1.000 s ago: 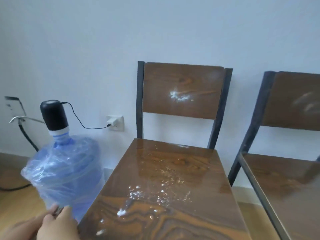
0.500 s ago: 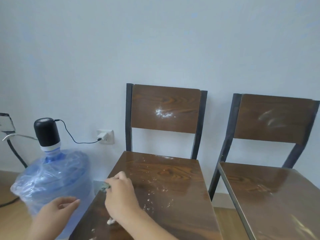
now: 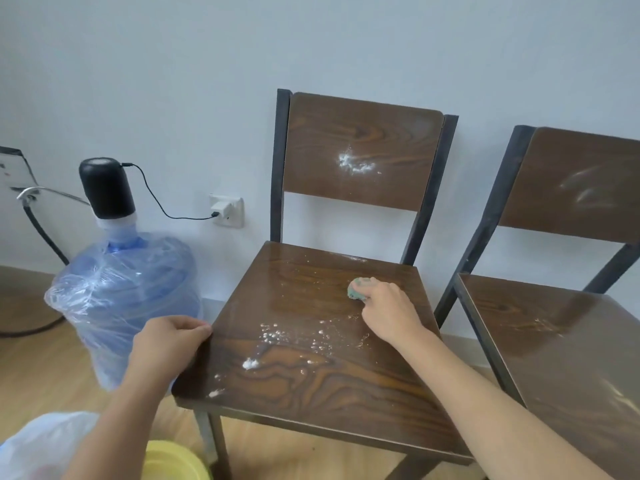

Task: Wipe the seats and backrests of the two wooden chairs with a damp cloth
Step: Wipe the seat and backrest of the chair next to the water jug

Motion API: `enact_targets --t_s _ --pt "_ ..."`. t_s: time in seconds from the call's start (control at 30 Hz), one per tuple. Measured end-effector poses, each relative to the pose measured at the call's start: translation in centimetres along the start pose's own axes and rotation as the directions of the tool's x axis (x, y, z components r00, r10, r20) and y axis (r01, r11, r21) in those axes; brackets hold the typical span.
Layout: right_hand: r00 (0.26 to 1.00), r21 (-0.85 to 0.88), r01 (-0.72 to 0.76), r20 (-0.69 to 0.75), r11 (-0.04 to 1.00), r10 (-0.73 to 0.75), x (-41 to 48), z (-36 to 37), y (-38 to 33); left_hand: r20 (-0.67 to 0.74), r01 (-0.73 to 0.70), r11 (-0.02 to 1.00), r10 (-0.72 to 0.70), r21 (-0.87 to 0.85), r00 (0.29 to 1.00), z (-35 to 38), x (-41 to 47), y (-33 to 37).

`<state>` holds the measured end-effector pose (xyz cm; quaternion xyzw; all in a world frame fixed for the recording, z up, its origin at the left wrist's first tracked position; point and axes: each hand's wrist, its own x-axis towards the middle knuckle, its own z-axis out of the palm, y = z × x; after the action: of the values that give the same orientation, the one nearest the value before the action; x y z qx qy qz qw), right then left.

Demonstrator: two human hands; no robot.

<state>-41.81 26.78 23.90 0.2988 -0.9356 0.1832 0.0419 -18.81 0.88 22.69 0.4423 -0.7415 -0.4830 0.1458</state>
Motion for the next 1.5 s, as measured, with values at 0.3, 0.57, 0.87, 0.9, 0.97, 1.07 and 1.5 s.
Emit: enact_targets --t_s 0.3,0.57,0.87,0.9,0.97,1.07,1.5 --pt "0.925 0.162 0.335 0.134 0.928 -0.357 -6.0 2.3 -5.2 0.049 -0.026 0.997 0.023 0.068 0.999 -0.4 0.2 0.5" --pt "0.979 0.024 0.13 0.155 0.991 -0.132 -6.5 -3.5 5.4 0.073 -0.059 0.994 0.053 0.088 0.996 -0.8 -0.2 0.5" --pt "0.934 0.138 0.319 0.124 0.938 -0.336 -11.4 -1.3 0.6 0.025 -0.091 0.991 0.089 0.096 0.996 -0.8 0.1 0.1" --pt "0.904 0.16 0.376 0.153 0.913 -0.4 -12.1 -0.8 -0.6 0.017 -0.09 0.991 0.089 0.094 0.996 -0.7 0.2 0.1" --pt "0.861 0.185 0.436 0.2 0.881 -0.468 -11.8 -0.1 -2.1 -0.004 -0.08 0.993 0.081 0.092 0.997 -0.5 0.2 0.1" --pt "0.915 0.16 0.353 0.148 0.922 -0.376 -7.5 0.0 -3.4 -0.022 -0.065 0.992 0.068 0.107 0.997 -0.4 0.2 0.1" --pt "0.878 0.094 0.43 0.188 0.898 -0.44 -5.6 2.1 -8.0 0.0 -0.06 0.998 0.06 0.009 0.998 -1.6 -0.5 -0.1"
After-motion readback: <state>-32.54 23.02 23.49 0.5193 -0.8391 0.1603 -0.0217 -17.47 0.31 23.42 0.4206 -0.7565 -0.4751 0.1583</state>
